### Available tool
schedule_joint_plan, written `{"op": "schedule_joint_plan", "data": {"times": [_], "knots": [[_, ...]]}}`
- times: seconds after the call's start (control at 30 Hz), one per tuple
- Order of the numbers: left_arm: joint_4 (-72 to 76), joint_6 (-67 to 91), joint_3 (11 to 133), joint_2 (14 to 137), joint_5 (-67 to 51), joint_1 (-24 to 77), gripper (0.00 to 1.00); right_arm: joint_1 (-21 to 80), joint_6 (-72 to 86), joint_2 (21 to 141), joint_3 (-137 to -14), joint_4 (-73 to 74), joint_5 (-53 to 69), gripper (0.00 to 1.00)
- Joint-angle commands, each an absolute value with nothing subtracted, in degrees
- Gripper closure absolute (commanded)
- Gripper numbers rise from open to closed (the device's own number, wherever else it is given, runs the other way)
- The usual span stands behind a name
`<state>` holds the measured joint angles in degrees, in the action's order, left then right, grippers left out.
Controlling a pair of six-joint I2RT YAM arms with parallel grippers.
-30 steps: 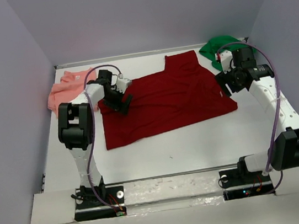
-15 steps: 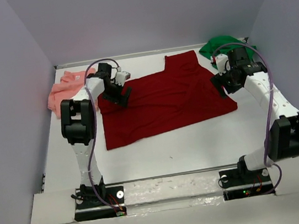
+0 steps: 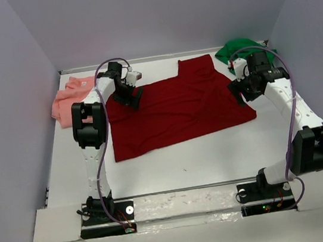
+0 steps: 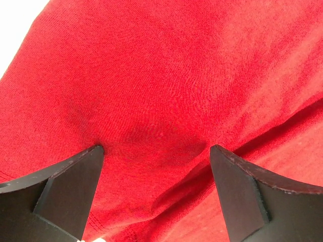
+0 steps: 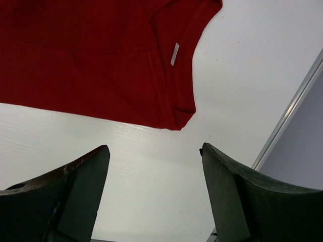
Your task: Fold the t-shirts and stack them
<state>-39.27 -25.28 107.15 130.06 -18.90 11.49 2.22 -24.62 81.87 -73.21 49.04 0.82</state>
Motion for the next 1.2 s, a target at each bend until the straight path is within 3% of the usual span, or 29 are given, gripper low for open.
{"op": "schedule_joint_plan", "data": {"times": [0.0, 0.37, 0.7, 1.17], "knots": [[-42.37, -25.75, 106.97, 130.61, -20.04, 11.34, 0.01, 1.85, -24.52, 80.07, -73.48, 48.51, 0.26, 0.21], [-42.89, -26.98, 108.89, 132.97, -18.9, 11.16, 0.01, 1.85, -23.55, 80.51, -73.92, 49.39, 0.26, 0.21], [-50.97, -26.81, 131.29, 145.89, -18.2, 11.25, 0.01, 1.85, -23.03, 79.28, -73.92, 50.97, -1.75, 0.21], [-45.27, -22.85, 123.85, 138.27, -9.59, 11.25, 0.01, 1.85, -24.43, 79.89, -75.14, 50.89, -0.71, 0.2]]}}
